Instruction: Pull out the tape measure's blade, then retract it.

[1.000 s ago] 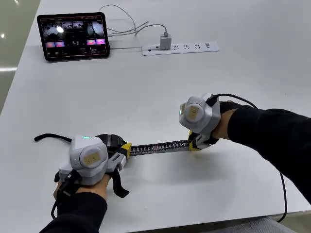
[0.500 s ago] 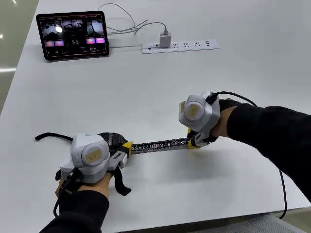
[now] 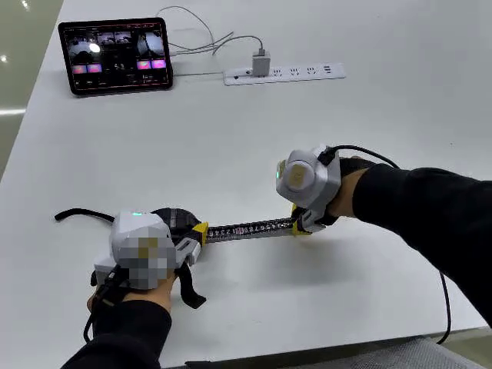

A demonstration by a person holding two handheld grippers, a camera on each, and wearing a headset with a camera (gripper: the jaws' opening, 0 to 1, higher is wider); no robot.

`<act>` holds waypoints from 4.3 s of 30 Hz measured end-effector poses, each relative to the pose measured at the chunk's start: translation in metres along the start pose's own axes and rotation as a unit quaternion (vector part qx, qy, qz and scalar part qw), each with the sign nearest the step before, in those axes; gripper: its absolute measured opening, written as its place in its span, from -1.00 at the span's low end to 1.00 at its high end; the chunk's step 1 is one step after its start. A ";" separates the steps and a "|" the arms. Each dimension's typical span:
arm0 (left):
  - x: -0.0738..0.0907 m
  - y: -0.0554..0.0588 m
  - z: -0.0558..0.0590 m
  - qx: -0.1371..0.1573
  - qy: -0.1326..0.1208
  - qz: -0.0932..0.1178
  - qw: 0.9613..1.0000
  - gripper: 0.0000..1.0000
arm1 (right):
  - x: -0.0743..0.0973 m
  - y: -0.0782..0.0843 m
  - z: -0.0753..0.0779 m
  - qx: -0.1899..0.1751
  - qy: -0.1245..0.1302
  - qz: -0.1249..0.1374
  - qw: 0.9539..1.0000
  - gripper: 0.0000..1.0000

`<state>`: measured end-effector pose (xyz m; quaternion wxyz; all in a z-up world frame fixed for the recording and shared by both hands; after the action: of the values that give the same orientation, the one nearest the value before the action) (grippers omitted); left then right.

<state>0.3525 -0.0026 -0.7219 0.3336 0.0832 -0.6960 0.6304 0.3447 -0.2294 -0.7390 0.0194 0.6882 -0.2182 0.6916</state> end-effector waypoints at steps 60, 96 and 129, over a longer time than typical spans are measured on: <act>0.000 -0.001 -0.001 0.008 0.004 -0.012 1.000 0.16 | -0.007 -0.023 -0.004 0.014 -0.002 0.008 1.000 -0.83; 0.000 -0.001 -0.001 0.009 0.006 -0.013 1.000 0.17 | -0.013 -0.044 -0.008 0.028 -0.006 0.020 0.999 -0.82; 0.001 0.000 -0.001 0.011 0.007 -0.009 1.000 0.16 | -0.016 -0.057 -0.011 0.043 -0.010 0.046 0.998 -0.83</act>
<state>0.3518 -0.0018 -0.7209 0.3428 0.0885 -0.6858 0.6359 0.3535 -0.1698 -0.7382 -0.0444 0.6844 -0.2198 0.6937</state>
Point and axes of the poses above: the centre of the closed fingertips' face, and the gripper's own axes: x roughly backward along the fingers, z roughly to its right, y roughly out of its underside, the point moved 6 cm from there along x, roughly backward along the fingers, and after that the axes turned 1 degree about -x, right-handed, at the moved point
